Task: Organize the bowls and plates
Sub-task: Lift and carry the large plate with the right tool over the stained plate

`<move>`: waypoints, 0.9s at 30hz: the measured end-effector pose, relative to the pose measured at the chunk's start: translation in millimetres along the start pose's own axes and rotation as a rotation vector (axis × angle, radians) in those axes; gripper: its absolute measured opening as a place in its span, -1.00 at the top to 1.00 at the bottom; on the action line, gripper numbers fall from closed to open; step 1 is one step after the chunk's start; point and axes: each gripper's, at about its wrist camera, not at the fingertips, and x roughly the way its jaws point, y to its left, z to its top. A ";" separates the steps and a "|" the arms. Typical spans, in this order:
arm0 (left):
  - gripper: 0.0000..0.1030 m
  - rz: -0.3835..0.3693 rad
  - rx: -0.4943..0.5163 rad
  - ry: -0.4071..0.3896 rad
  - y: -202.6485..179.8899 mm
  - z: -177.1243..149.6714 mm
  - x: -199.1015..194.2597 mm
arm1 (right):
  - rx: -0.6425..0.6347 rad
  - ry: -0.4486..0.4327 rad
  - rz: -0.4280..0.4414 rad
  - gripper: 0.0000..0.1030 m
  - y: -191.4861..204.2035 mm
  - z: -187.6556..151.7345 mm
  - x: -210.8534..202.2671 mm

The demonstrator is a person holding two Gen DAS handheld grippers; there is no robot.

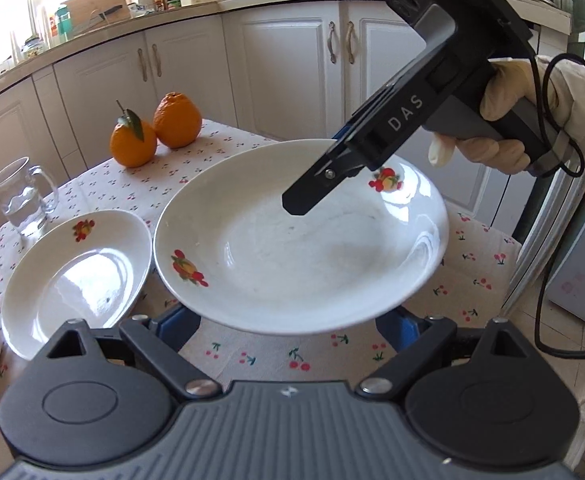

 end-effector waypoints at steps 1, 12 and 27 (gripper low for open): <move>-0.82 -0.006 0.014 0.000 -1.9 3.1 4.7 | 0.012 -0.004 -0.010 -0.67 -4.8 -1.5 -2.1; -0.82 -0.055 0.081 0.002 -11.8 27.0 40.3 | 0.103 -0.041 -0.078 -0.67 -48.4 -18.2 -20.0; -0.82 -0.051 0.087 0.020 -9.1 36.4 60.4 | 0.156 -0.036 -0.089 -0.67 -71.9 -30.0 -13.1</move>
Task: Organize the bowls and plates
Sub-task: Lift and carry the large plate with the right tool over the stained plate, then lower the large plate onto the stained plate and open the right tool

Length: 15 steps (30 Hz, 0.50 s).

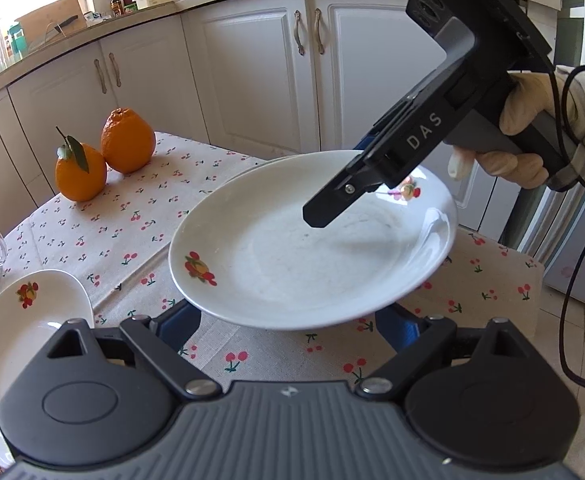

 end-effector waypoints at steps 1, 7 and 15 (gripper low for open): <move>-0.82 -0.004 0.000 0.000 0.6 0.1 0.9 | 0.002 0.000 -0.001 -0.67 -0.6 -0.4 0.1; -0.82 -0.031 -0.017 0.001 4.2 0.5 3.1 | 0.012 0.001 -0.007 -0.67 -3.5 -3.5 -2.1; -0.84 -0.041 -0.027 -0.002 5.9 0.5 3.2 | 0.024 -0.004 -0.014 -0.67 -3.8 -8.5 -9.5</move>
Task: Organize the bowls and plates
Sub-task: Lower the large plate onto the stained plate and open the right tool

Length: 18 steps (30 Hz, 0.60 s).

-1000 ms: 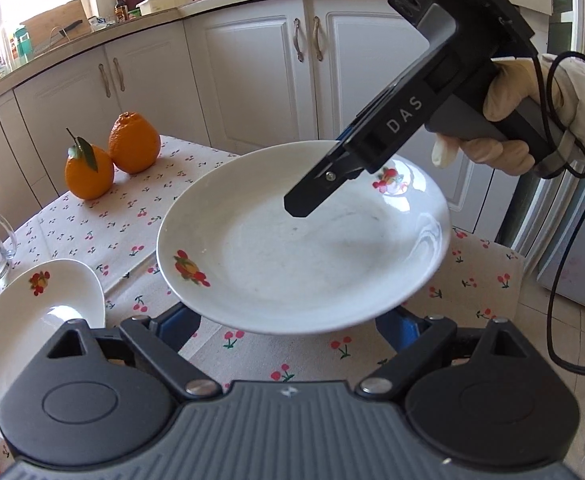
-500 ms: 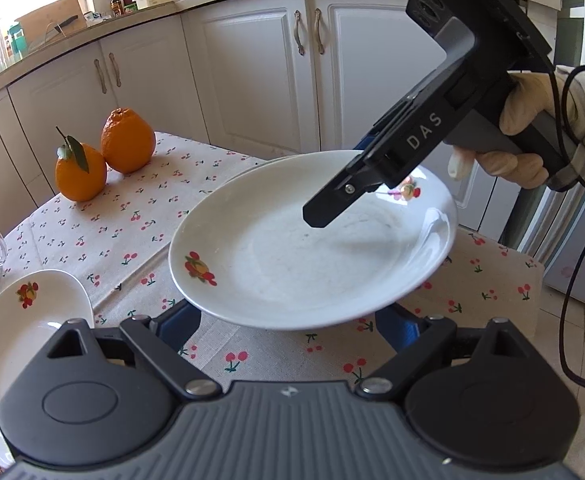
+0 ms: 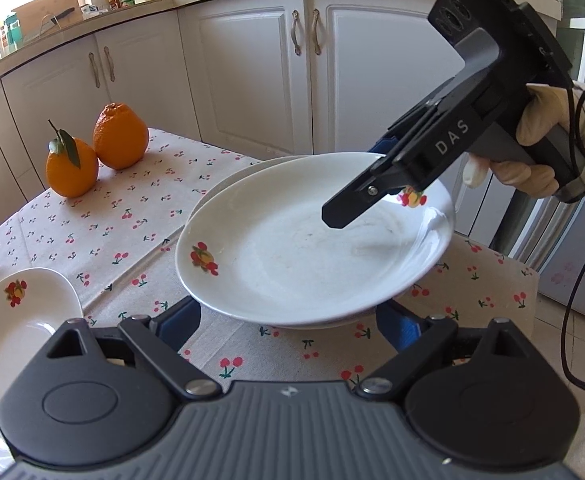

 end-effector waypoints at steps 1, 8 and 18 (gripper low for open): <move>-0.85 -0.001 0.000 -0.001 0.2 -0.1 0.0 | 0.003 -0.001 -0.002 -0.67 -0.1 -1.1 -1.3; -0.86 0.004 0.013 -0.013 -1.8 -0.4 -0.4 | 0.015 -0.012 -0.021 -0.67 1.8 -6.8 -10.7; -0.86 0.013 0.007 -0.023 -3.2 -1.6 -1.8 | 0.015 -0.022 -0.066 -0.67 10.0 -11.4 -22.8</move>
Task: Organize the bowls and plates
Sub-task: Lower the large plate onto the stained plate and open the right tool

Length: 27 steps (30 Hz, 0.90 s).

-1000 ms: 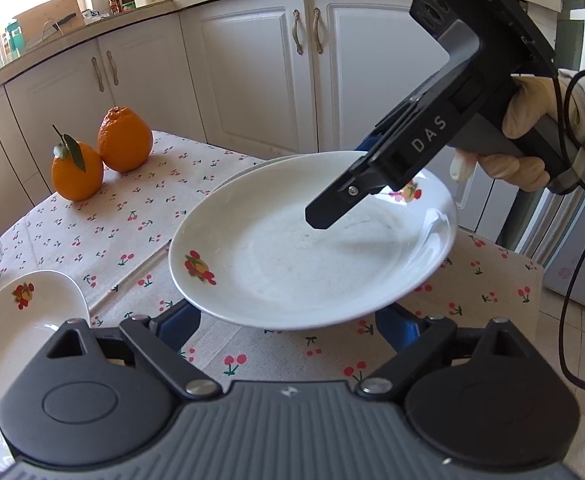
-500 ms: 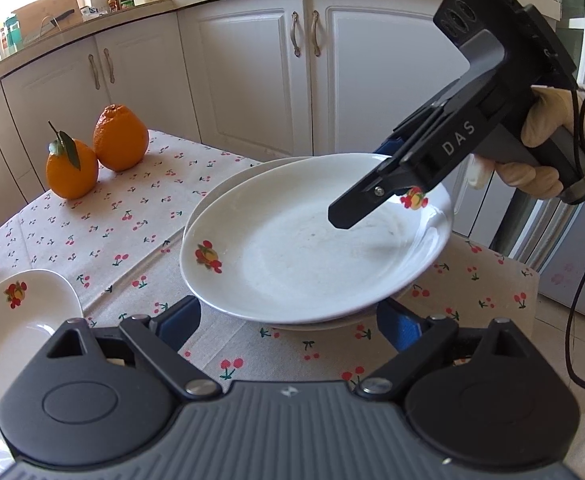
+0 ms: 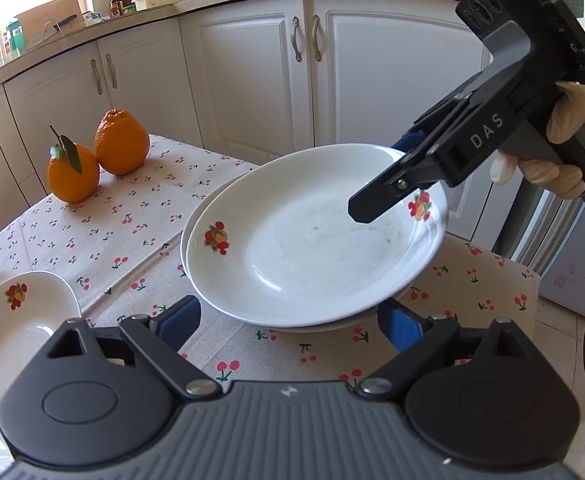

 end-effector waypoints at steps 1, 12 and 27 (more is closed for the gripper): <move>-0.86 0.002 0.001 0.000 -0.6 -0.1 -0.2 | 0.000 -0.001 -0.005 -0.67 1.0 -0.7 -1.1; -0.84 0.018 -0.011 -0.015 -4.3 -2.6 -7.6 | -0.012 0.005 -0.068 -0.70 13.2 -7.4 -5.4; -0.84 0.071 -0.036 -0.050 -1.3 -21.1 -38.1 | -0.034 0.018 -0.144 -0.72 28.2 -11.8 -2.2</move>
